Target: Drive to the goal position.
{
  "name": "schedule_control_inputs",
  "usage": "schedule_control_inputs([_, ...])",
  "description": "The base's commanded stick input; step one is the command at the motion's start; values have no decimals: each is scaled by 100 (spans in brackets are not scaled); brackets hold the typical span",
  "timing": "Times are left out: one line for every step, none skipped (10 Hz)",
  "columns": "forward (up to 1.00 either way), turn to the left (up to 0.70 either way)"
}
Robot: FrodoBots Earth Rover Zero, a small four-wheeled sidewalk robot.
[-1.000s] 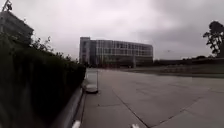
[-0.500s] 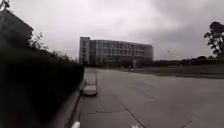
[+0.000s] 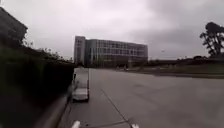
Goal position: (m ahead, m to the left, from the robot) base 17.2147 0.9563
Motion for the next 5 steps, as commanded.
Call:
schedule_control_inputs([70,-27])
schedule_control_inputs([70,-2])
schedule_control_inputs([70,0])
schedule_control_inputs([70,0])
schedule_control_inputs([70,0])
